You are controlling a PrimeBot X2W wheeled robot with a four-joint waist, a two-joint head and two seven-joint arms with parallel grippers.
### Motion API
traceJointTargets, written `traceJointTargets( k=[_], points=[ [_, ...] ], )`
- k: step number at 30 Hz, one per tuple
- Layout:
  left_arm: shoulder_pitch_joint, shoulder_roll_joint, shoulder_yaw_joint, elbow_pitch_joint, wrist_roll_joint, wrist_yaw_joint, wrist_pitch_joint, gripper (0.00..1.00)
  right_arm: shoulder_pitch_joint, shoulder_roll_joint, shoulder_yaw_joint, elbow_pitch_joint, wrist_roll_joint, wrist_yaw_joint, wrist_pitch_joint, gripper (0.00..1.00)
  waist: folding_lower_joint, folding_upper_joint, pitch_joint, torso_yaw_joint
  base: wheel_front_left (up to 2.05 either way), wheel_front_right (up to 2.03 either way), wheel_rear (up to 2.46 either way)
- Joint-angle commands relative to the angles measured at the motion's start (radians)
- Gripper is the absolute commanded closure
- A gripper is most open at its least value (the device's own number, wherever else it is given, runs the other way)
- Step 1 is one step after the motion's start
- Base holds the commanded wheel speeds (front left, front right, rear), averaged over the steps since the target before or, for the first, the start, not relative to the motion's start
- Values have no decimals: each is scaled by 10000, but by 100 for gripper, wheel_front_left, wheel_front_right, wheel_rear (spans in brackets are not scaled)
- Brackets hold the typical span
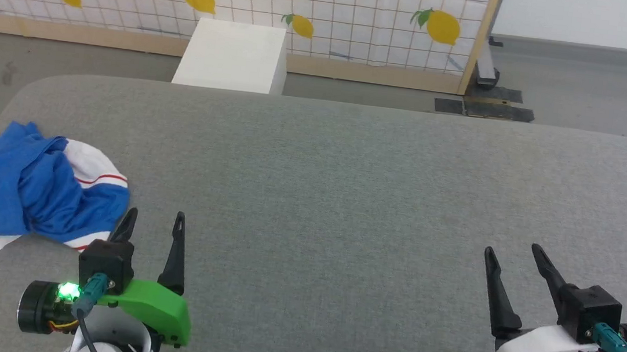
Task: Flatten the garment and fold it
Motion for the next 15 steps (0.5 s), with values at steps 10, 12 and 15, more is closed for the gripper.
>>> traceJointTargets(
  k=[10,12,15],
  points=[
    [34,89,31,33,-216,259,-296,0,-95,5,66,-18,172,-4,-208,0,0,0,64,811,0,0,0],
    [76,97,46,10,-246,308,-340,0,-114,6,91,-20,191,-4,-233,0,0,0,67,941,0,0,0],
    [148,109,65,-45,-287,380,-402,0,-132,6,129,-17,219,-4,-272,0,0,0,64,1124,0,0,0]
  ],
)
